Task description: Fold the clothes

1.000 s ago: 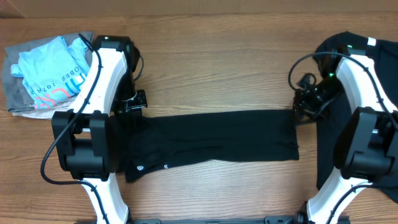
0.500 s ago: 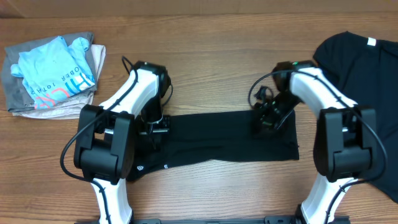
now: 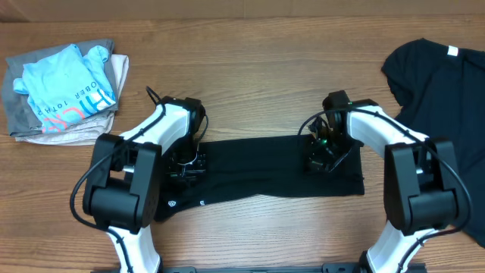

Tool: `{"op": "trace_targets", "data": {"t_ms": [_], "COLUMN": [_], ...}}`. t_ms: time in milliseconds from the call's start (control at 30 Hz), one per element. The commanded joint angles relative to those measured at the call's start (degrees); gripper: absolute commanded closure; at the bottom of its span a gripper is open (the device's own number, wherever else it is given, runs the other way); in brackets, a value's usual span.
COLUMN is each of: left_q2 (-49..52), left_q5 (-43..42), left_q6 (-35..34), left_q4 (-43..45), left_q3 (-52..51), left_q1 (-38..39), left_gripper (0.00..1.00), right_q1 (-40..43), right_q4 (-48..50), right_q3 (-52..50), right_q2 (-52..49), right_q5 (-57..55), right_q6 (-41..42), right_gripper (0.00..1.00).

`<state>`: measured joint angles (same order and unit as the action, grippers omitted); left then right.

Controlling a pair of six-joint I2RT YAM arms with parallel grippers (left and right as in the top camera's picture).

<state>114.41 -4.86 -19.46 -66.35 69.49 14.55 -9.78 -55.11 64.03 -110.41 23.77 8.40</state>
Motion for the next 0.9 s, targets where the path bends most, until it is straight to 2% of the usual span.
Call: {"op": "trace_targets", "data": {"t_ms": [0,133,333,433,567,700,867], "left_q2": [2.80,2.80,2.86,2.86,2.84,2.80,2.78], "left_q5": [8.17,13.99,15.45,15.78,15.78,15.80,15.37], "left_q6": [-1.38,-1.40,-1.33,-1.09,0.46,3.45,4.09], "left_q4": [12.81,22.84,35.01,38.49,36.83,30.82,21.53], "left_q3": [-0.76,-0.76,-0.76,-0.74,0.22,2.58,9.22], "left_q1": [-0.46,-0.61,-1.60,-2.34,-2.64,-2.64,-2.64], "left_gripper": [0.96,0.96,0.96,0.96,0.96,0.96,0.96], "right_q1": [-0.39,-0.39,-0.39,-0.39,-0.33,0.17,1.25], "right_q4": [8.00,13.03,19.50,22.45,21.79,18.49,13.35], "right_q3": [-1.73,-1.73,-1.73,-1.70,-0.76,1.33,3.89], "right_q2": [-3.50,-3.50,-3.50,-3.50,-3.41,-2.47,2.75], "right_q5": [-5.11,-5.11,-6.12,-6.82,-5.92,-5.90,-2.16], "right_q6": [0.85,0.85,0.92,1.29,1.25,0.17,0.24], "right_gripper": [0.96,0.96,0.94,0.87,0.82,0.76,0.75]}}
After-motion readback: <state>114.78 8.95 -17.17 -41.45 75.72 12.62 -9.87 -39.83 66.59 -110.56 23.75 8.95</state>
